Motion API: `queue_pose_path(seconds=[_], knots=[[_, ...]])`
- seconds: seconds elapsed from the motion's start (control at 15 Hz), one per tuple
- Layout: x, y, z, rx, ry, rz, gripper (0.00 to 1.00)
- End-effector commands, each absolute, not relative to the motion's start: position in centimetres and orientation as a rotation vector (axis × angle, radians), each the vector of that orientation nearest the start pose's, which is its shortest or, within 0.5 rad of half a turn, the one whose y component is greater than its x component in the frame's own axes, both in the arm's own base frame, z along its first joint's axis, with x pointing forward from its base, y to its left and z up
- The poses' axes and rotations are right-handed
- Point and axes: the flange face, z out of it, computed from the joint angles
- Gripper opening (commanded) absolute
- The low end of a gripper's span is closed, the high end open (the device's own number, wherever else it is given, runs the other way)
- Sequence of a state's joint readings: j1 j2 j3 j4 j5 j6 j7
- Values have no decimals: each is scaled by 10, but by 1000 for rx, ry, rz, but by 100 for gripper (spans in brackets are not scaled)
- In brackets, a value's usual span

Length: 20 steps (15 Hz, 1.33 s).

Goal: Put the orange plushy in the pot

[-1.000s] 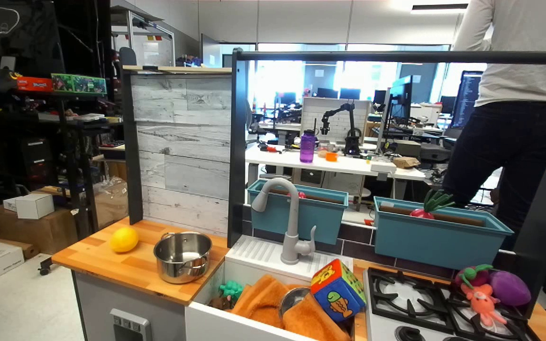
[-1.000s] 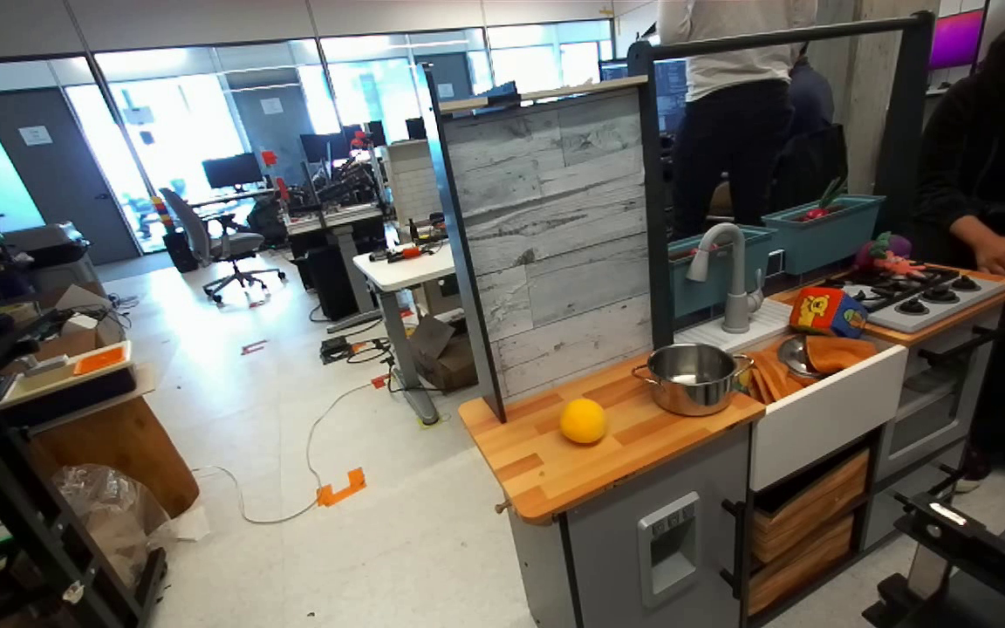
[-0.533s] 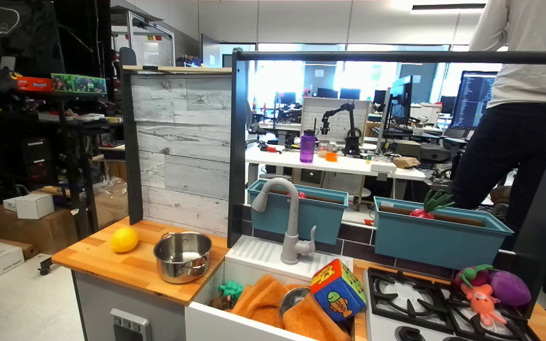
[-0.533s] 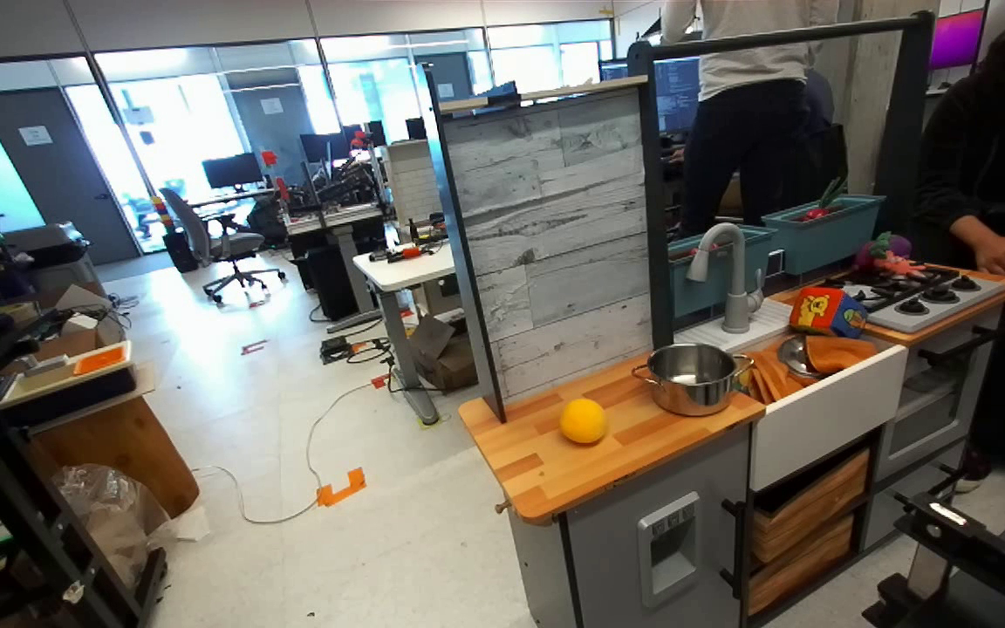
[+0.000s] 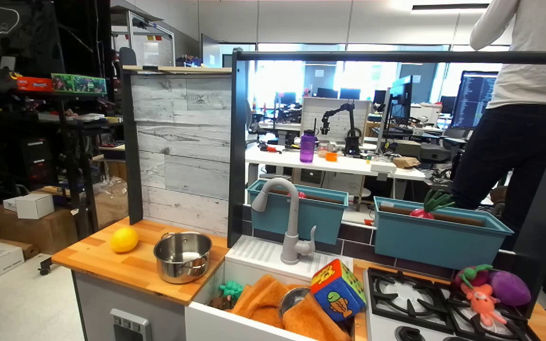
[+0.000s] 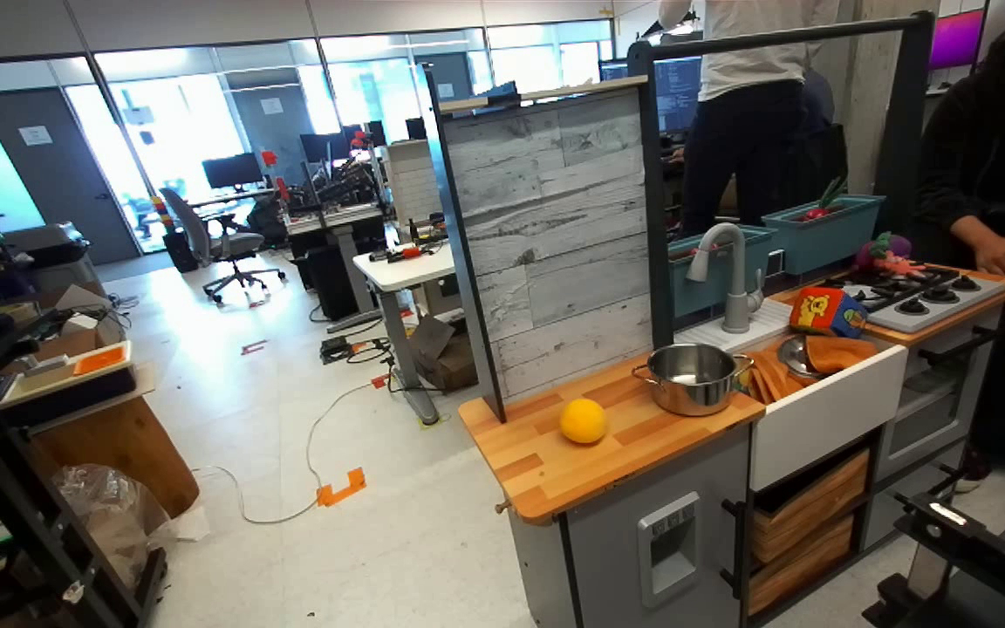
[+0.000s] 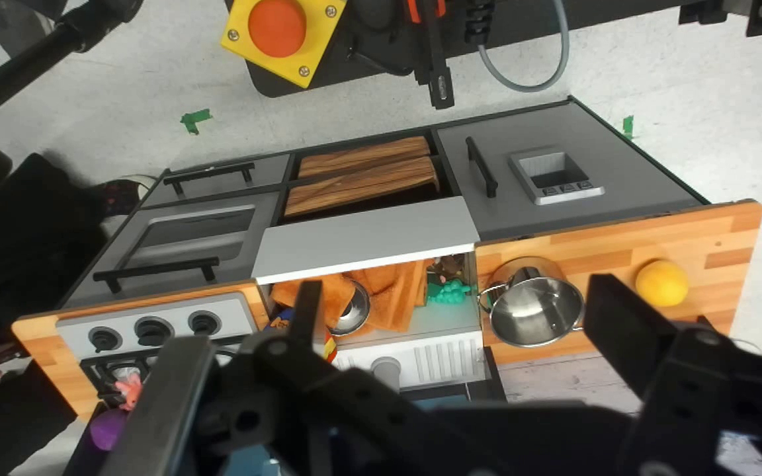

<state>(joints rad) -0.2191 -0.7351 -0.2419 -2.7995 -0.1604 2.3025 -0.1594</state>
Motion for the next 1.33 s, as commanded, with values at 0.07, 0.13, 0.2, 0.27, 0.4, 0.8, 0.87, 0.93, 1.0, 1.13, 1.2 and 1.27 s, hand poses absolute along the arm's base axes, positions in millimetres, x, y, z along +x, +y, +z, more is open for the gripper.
queue_pose_path(seconds=[0.07, 0.13, 0.2, 0.27, 0.4, 0.8, 0.87, 0.93, 1.0, 1.13, 1.2, 1.27], knots=[[305, -149, 425, -3145, 261, -361, 100], [305, -149, 425, -3145, 261, -361, 100], [307, -148, 422, -3153, 260, -350, 100], [309, -147, 421, -3157, 255, -341, 100], [318, -144, 417, -3172, 249, -318, 100], [371, -136, 373, -3209, 223, -193, 100], [382, -134, 360, -3219, 207, -182, 100], [395, -131, 344, -3223, 182, -180, 100], [406, -129, 333, -3226, 165, -170, 100], [432, -123, 309, -3238, 111, -170, 100], [446, -120, 296, -3243, 83, -178, 100], [461, -118, 284, -3247, 55, -175, 100]])
